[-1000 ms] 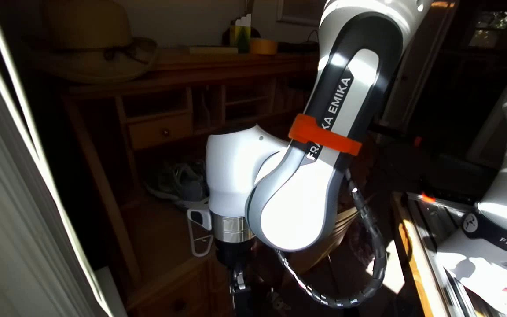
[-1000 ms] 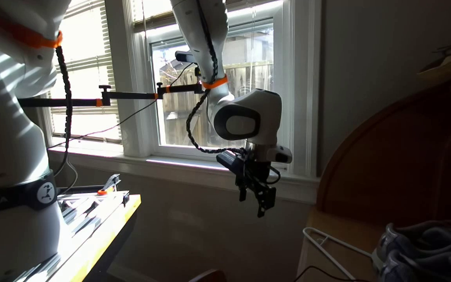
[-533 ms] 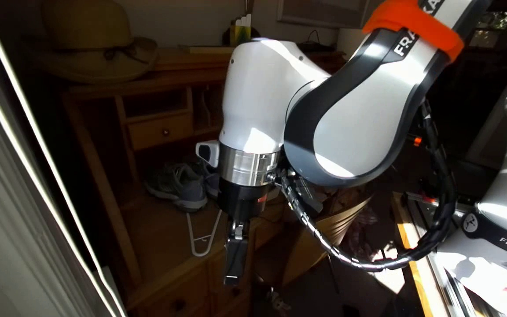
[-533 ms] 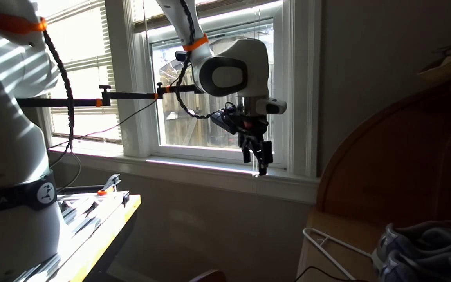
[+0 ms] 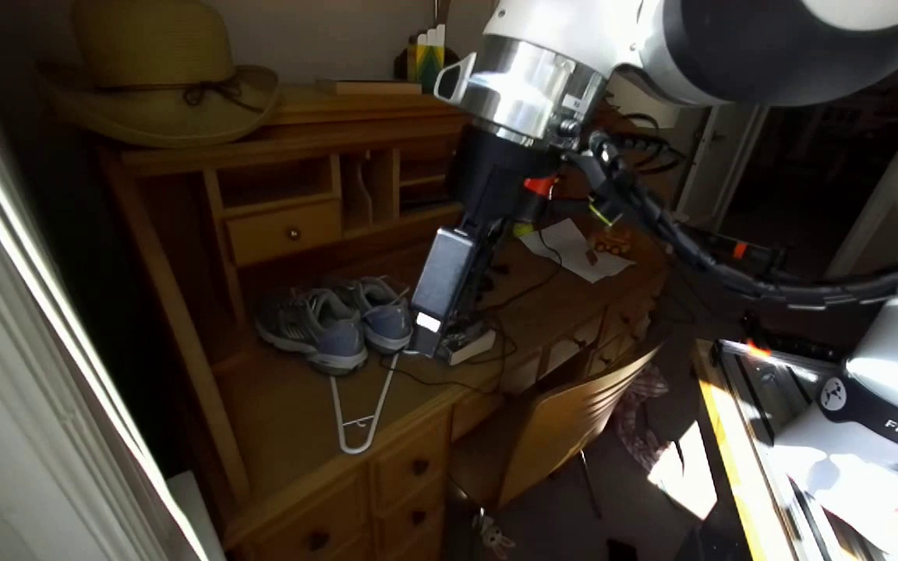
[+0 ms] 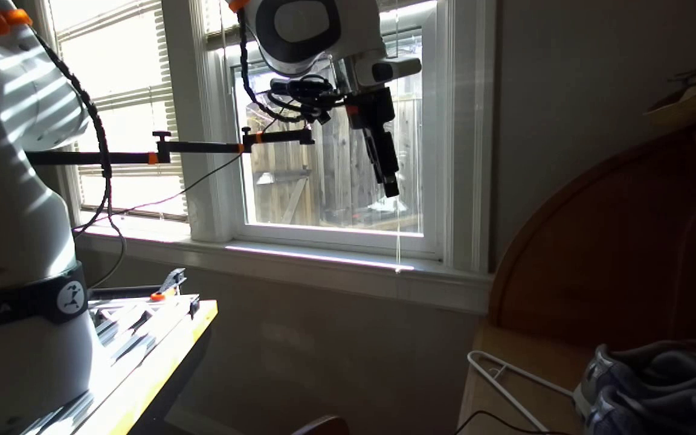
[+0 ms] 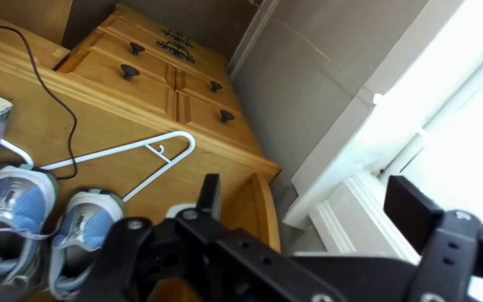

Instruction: Pull the white cord on the right side of the window down

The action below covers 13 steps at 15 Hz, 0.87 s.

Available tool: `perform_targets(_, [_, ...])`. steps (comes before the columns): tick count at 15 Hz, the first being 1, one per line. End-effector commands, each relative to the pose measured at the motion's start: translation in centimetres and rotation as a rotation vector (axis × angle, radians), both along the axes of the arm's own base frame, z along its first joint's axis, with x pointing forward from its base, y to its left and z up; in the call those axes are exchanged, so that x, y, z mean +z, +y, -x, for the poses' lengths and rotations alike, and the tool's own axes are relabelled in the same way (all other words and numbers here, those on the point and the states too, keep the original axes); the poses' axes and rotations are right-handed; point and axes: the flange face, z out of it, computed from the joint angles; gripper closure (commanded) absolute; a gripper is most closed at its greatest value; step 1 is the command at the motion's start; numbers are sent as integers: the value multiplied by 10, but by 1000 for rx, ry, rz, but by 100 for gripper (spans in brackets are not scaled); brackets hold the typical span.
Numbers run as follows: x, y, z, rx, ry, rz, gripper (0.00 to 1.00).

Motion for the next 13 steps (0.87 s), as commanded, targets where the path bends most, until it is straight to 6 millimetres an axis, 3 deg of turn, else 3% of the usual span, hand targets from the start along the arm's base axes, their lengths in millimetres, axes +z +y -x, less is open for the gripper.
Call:
perform_targets(1, [56,-27,38,-183,-52,26,0])
perform_targets(4, [92,-43,53,-313,-76,62,0])
perform_targets(5, [79,-32,32,-231,-62,26,0])
perform_targets(8, [99,-41,46,-287,-86,35,0])
perform_targets(13, [97,-42,48,-293,-80,38,0])
